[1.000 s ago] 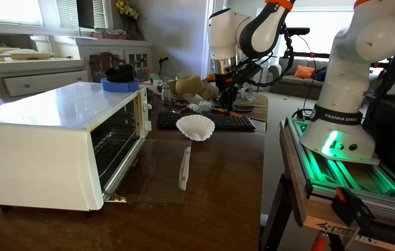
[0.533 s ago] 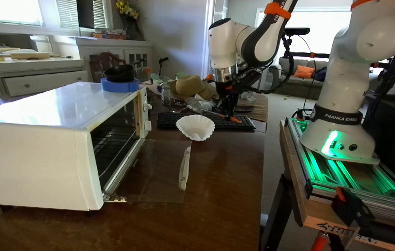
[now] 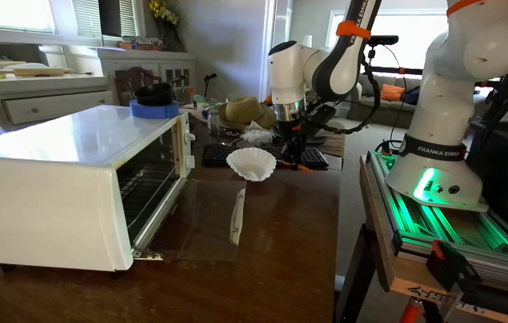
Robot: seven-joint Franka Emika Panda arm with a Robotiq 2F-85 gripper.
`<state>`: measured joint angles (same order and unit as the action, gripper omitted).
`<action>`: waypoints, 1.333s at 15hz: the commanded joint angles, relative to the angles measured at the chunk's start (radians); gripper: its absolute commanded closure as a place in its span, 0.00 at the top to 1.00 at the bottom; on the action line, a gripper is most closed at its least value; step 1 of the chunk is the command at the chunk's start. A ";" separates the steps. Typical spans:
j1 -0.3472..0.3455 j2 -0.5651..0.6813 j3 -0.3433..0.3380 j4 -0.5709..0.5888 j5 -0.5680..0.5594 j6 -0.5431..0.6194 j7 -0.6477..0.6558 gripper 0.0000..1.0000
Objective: Move the spatula to the right
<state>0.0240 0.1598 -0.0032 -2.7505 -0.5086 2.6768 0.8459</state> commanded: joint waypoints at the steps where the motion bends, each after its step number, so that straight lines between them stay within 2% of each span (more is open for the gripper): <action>1: 0.091 0.054 -0.074 0.000 -0.105 0.063 0.154 0.05; 2: 0.067 0.061 -0.052 0.000 -0.181 0.068 0.241 0.05; 4: 0.102 0.067 -0.080 0.001 -0.288 0.055 0.393 0.05; 7: 0.100 0.091 -0.069 0.000 -0.421 0.051 0.589 0.05; 11: 0.079 0.132 -0.048 -0.001 -0.517 0.059 0.705 0.05; 12: 0.079 0.124 -0.048 -0.002 -0.540 0.057 0.724 0.46; 14: 0.071 0.117 -0.043 -0.003 -0.568 0.058 0.737 0.54; 20: -0.012 0.064 -0.008 0.003 -0.533 0.090 0.601 0.99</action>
<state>0.0723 0.2507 -0.0422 -2.7477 -1.0487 2.7243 1.5147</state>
